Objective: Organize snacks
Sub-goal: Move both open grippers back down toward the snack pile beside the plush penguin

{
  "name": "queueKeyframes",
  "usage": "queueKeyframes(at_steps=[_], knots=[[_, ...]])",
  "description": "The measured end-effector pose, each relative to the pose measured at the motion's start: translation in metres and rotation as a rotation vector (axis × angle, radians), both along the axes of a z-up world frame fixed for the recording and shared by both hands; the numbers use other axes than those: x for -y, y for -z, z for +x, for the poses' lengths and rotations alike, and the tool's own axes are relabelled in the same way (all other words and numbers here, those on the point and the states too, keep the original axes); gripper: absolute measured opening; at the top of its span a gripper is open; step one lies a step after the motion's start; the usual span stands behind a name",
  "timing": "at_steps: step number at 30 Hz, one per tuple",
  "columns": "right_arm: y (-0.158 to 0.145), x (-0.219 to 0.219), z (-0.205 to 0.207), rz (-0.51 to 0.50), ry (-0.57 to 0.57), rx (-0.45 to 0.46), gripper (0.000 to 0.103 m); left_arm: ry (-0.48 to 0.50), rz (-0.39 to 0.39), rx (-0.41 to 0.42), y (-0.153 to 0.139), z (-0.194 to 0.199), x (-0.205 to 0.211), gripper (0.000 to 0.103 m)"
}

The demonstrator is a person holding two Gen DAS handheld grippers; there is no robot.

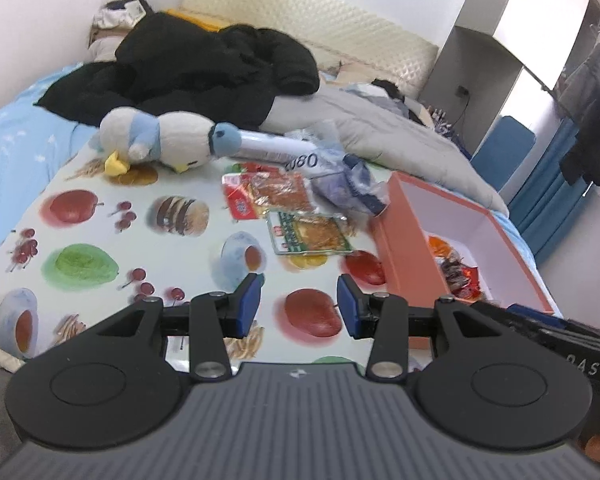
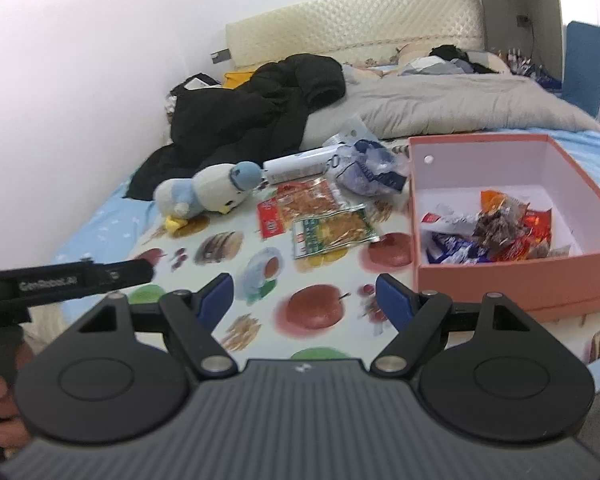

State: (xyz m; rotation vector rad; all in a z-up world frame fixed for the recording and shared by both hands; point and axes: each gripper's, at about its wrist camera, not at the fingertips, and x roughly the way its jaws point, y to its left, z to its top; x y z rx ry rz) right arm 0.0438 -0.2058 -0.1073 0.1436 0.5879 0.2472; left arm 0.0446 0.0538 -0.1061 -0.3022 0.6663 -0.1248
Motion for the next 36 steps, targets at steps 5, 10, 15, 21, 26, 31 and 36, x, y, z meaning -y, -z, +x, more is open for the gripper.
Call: queueKeyframes(at_steps=[5, 10, 15, 21, 26, 31, 36], knots=[[0.014, -0.005, 0.020, -0.020, -0.016, -0.002, 0.079, 0.014, 0.019, -0.024, 0.023, 0.029, -0.010, 0.048], [0.029, -0.020, 0.043, -0.024, -0.043, -0.010, 0.079, 0.017, 0.021, -0.026, 0.036, 0.069, -0.026, 0.053], [0.046, -0.045, 0.070, -0.082, -0.090, -0.004, 0.079, 0.067, 0.093, -0.031, 0.055, 0.117, -0.028, 0.073], [0.075, -0.055, 0.117, -0.089, -0.076, -0.004, 0.079, 0.093, 0.125, -0.047, 0.093, 0.173, -0.032, 0.079], [0.095, -0.061, 0.153, -0.100, -0.070, -0.020, 0.079, 0.094, 0.131, -0.058, 0.119, 0.216, -0.039, 0.079], [0.114, -0.068, 0.190, -0.115, -0.066, -0.024, 0.080, 0.081, 0.120, -0.078, 0.139, 0.263, -0.049, 0.079], [0.133, -0.069, 0.225, -0.144, -0.052, -0.025, 0.080, 0.090, 0.093, -0.093, 0.156, 0.304, -0.051, 0.079]])
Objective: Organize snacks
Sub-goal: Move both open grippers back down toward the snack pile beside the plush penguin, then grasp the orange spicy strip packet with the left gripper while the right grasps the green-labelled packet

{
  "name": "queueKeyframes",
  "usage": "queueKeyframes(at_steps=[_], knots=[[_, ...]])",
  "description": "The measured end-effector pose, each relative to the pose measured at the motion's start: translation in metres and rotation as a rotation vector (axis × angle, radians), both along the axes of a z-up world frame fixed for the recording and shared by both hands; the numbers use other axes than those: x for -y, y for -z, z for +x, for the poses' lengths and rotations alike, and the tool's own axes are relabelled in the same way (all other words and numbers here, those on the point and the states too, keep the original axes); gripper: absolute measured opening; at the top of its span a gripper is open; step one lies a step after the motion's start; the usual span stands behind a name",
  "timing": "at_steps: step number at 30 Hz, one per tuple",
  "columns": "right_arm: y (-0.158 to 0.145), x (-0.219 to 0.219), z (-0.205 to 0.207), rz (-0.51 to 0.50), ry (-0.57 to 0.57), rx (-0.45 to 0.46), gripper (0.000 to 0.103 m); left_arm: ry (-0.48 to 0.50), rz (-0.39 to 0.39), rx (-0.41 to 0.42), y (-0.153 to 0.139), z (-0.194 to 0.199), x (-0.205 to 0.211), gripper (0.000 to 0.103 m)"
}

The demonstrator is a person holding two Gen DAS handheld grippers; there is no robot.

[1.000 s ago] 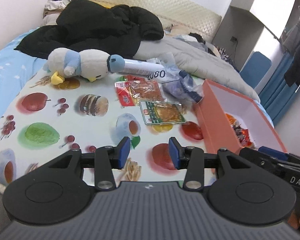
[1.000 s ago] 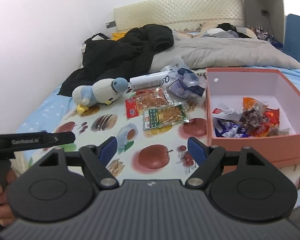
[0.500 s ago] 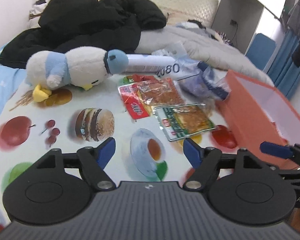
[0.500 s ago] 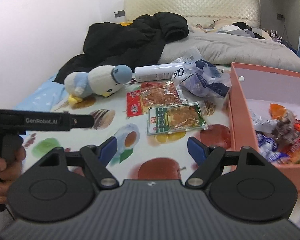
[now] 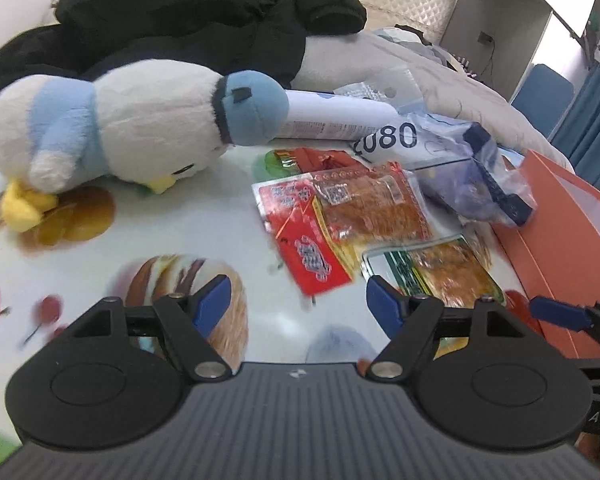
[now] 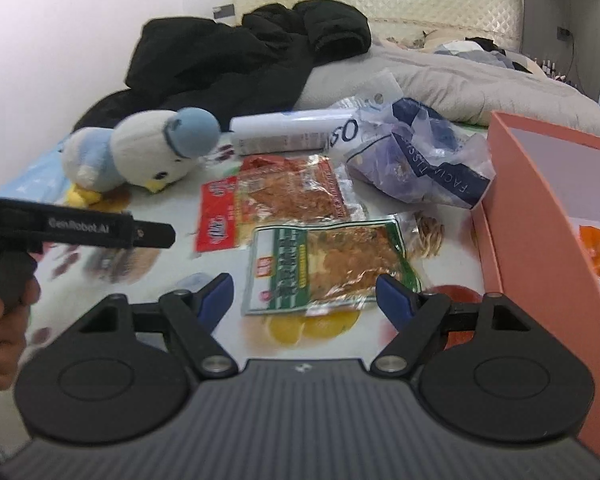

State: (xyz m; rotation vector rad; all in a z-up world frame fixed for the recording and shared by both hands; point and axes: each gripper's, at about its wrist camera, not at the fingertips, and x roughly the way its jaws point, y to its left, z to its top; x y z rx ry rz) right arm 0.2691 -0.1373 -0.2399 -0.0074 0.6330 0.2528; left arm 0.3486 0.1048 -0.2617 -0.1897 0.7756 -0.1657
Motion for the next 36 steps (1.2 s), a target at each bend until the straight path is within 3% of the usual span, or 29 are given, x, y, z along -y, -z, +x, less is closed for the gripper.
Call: queueKeyframes(at_steps=[4, 12, 15, 21, 26, 28, 30, 36], knots=[[0.011, 0.004, 0.026, 0.034, 0.032, -0.048, 0.081, -0.033, -0.005, -0.012, 0.011, 0.027, 0.004, 0.077], [0.029, 0.005, 0.066, -0.086, 0.102, -0.046, 0.082, -0.049, -0.012, 0.000, 0.024, 0.069, 0.004, 0.076], [0.034, 0.010, 0.076, -0.094, 0.122, -0.068, 0.090, -0.043, 0.005, 0.008, 0.027, 0.080, 0.004, 0.076], [0.044, 0.010, 0.084, -0.093, 0.079, -0.113, 0.092, -0.036, -0.013, 0.022, 0.030, 0.095, 0.002, 0.074], [0.044, 0.005, 0.086, -0.107, 0.077, -0.126, 0.092, -0.018, -0.027, 0.019, 0.031, 0.101, 0.003, 0.062], [0.043, 0.004, 0.085, -0.115, 0.073, -0.125, 0.090, -0.004, -0.029, 0.010, 0.031, 0.102, 0.004, 0.048], [0.043, 0.002, 0.084, -0.120, 0.062, -0.123, 0.088, -0.006, -0.031, 0.004, 0.031, 0.101, 0.004, 0.041], [0.039, 0.002, 0.078, -0.108, 0.075, -0.115, 0.071, -0.043, -0.028, 0.002, 0.034, 0.091, 0.001, 0.014]])
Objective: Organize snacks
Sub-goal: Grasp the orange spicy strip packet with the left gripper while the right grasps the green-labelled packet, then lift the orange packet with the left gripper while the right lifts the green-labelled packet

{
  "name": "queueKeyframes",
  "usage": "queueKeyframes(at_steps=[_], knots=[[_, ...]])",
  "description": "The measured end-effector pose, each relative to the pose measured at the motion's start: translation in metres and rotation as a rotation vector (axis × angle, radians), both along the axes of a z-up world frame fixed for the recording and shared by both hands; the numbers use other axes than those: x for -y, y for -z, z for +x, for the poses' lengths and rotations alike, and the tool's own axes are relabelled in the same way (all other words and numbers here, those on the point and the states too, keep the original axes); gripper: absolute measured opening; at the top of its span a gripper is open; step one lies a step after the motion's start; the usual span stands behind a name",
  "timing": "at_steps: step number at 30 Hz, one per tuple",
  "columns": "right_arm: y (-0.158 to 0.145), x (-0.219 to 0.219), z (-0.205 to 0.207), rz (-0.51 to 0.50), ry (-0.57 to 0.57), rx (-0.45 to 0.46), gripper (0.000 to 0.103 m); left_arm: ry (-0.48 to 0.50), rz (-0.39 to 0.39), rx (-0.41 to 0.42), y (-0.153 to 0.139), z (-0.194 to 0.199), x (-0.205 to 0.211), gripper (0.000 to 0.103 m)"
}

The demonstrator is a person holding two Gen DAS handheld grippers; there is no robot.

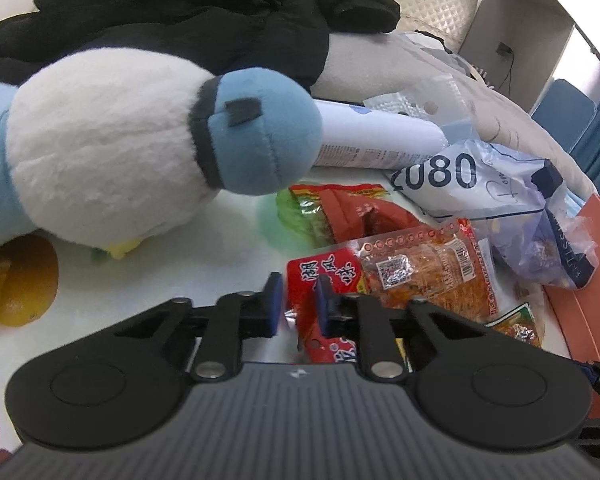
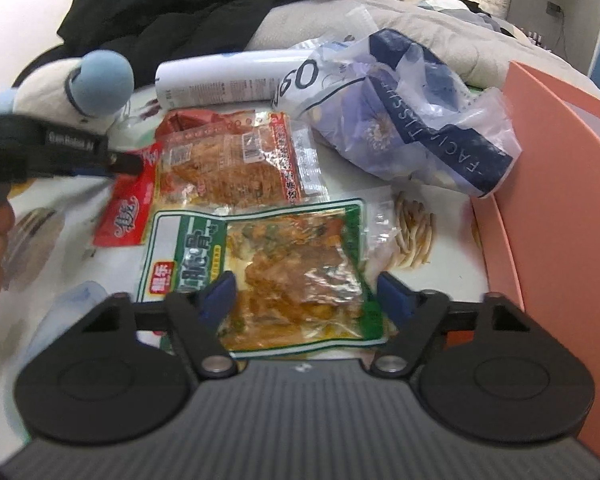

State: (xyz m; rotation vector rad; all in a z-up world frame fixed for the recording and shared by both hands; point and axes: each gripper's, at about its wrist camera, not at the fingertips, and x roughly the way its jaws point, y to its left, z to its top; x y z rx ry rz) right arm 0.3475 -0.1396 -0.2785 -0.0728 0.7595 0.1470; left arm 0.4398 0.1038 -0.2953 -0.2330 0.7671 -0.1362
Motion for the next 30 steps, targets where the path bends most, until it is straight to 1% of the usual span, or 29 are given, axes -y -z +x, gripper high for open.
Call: queueKeyframes(at_steps=[1, 2, 3, 4, 5, 6, 8, 10, 16, 19, 25, 27, 30], knots=[[-0.001, -0.001, -0.002, -0.004, 0.000, 0.002, 0.068, 0.001, -0.006, -0.003, 0.000, -0.002, 0.000, 0.009], [-0.002, -0.002, -0.003, -0.004, -0.003, 0.006, 0.066, 0.000, -0.015, -0.007, 0.001, -0.003, -0.001, 0.008], [-0.003, -0.002, -0.005, 0.000, -0.003, 0.008, 0.062, -0.002, -0.023, -0.009, 0.000, -0.005, -0.002, 0.005], [-0.004, -0.002, -0.007, 0.005, -0.002, 0.012, 0.052, -0.005, -0.034, -0.013, 0.000, -0.007, -0.003, 0.004], [-0.006, -0.003, -0.009, 0.008, 0.000, 0.018, 0.045, -0.006, -0.044, -0.016, 0.000, -0.009, -0.004, 0.003], [-0.008, -0.003, -0.012, 0.005, 0.001, 0.022, 0.041, -0.007, -0.054, -0.018, 0.000, -0.012, -0.005, 0.002], [-0.011, -0.005, -0.015, 0.004, 0.000, 0.022, 0.039, -0.007, -0.071, -0.024, 0.000, -0.019, -0.006, 0.001], [-0.013, -0.003, -0.020, 0.027, -0.005, 0.009, 0.031, -0.007, -0.084, -0.023, -0.003, -0.029, -0.007, 0.000], [-0.020, 0.000, -0.046, 0.061, -0.014, -0.017, 0.024, -0.040, -0.119, -0.029, -0.013, -0.067, -0.014, 0.000], [-0.023, 0.003, -0.063, 0.069, -0.017, -0.034, 0.023, -0.062, -0.137, -0.031, -0.019, -0.091, -0.018, 0.000], [-0.030, 0.007, -0.106, 0.071, -0.028, -0.054, 0.023, -0.099, -0.142, -0.044, -0.029, -0.147, -0.022, 0.000], [-0.031, 0.007, -0.119, 0.073, -0.035, -0.064, 0.023, -0.124, -0.135, -0.050, -0.031, -0.166, -0.025, 0.000], [-0.032, 0.009, -0.136, 0.079, -0.040, -0.075, 0.023, -0.165, -0.150, -0.058, -0.035, -0.197, -0.033, 0.000]])
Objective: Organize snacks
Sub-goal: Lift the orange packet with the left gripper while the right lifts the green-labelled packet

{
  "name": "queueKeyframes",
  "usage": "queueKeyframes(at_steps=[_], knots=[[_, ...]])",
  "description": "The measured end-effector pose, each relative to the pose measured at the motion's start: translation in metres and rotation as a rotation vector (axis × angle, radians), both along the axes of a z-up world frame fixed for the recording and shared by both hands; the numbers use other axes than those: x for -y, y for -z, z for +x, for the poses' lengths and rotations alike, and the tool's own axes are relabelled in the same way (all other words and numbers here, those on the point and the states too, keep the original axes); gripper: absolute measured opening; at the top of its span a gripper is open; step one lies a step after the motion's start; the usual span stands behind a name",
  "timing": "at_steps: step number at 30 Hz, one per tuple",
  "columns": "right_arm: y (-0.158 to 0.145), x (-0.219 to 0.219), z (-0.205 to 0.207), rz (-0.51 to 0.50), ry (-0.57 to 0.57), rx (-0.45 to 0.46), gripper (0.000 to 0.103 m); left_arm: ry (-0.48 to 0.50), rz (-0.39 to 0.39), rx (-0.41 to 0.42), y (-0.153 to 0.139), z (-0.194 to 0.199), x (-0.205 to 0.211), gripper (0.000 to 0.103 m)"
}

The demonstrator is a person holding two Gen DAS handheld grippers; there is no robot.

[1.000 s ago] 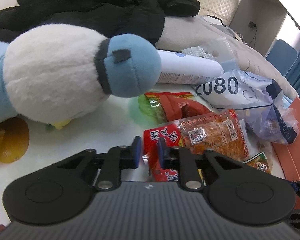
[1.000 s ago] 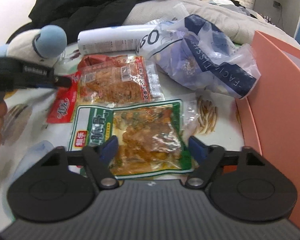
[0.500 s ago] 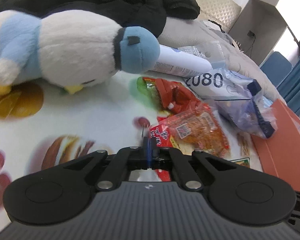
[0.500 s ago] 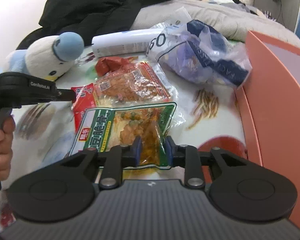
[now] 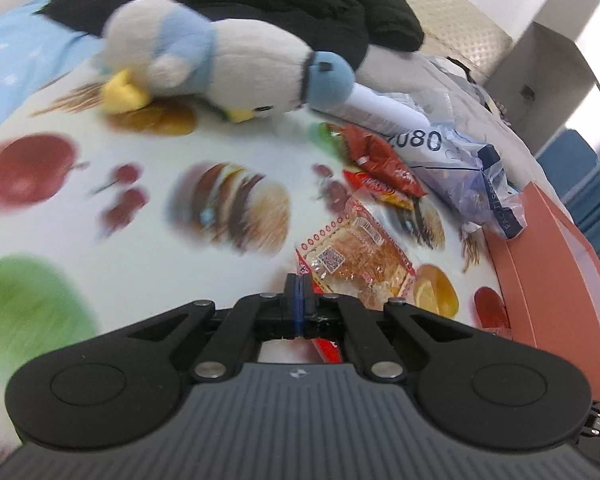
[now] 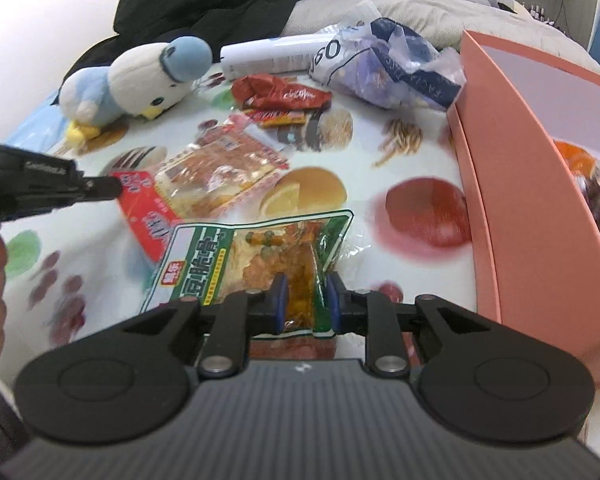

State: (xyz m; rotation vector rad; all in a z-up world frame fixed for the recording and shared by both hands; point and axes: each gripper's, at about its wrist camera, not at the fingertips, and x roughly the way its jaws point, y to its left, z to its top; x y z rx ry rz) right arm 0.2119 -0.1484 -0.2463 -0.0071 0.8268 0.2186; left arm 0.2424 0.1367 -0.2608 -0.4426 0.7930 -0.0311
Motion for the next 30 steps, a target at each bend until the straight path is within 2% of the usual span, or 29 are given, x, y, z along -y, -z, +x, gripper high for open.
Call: queueKeyframes(at_steps=[10, 16, 19, 21, 23, 24, 25, 26, 27, 29, 30], knots=[[-0.009, 0.007, -0.046, -0.002, -0.012, -0.005, 0.023, -0.076, 0.014, -0.043, -0.014, -0.101, -0.011, 0.000], [-0.009, 0.015, -0.066, -0.011, -0.019, -0.025, 0.024, -0.083, 0.012, -0.097, -0.013, -0.140, 0.000, 0.000], [-0.002, 0.025, -0.072, 0.014, -0.011, -0.058, 0.030, -0.070, 0.035, -0.126, -0.007, -0.148, 0.003, 0.001], [0.000, 0.030, -0.074, 0.027, -0.006, -0.062, 0.040, -0.066, 0.059, -0.133, -0.008, -0.152, 0.004, 0.001], [0.003, 0.034, -0.074, 0.030, -0.001, -0.067, 0.040, -0.061, 0.068, -0.145, -0.010, -0.153, 0.004, 0.008], [0.004, 0.036, -0.073, 0.039, -0.002, -0.067, 0.046, -0.060, 0.082, -0.146, -0.011, -0.152, 0.004, 0.018], [0.003, 0.037, -0.073, 0.045, -0.004, -0.061, 0.060, -0.056, 0.106, -0.141, -0.014, -0.152, 0.005, 0.034], [0.002, 0.039, -0.073, 0.052, -0.007, -0.050, 0.067, -0.057, 0.127, -0.136, -0.017, -0.149, 0.006, 0.043], [0.001, 0.041, -0.073, 0.060, -0.011, -0.036, 0.080, -0.057, 0.151, -0.127, -0.020, -0.147, 0.007, 0.053], [0.000, 0.042, -0.071, 0.067, -0.033, -0.018, 0.082, -0.009, 0.187, -0.097, -0.025, -0.141, 0.014, 0.056], [0.001, 0.041, -0.070, 0.070, -0.049, -0.016, 0.082, 0.024, 0.207, -0.085, -0.027, -0.137, 0.018, 0.061]])
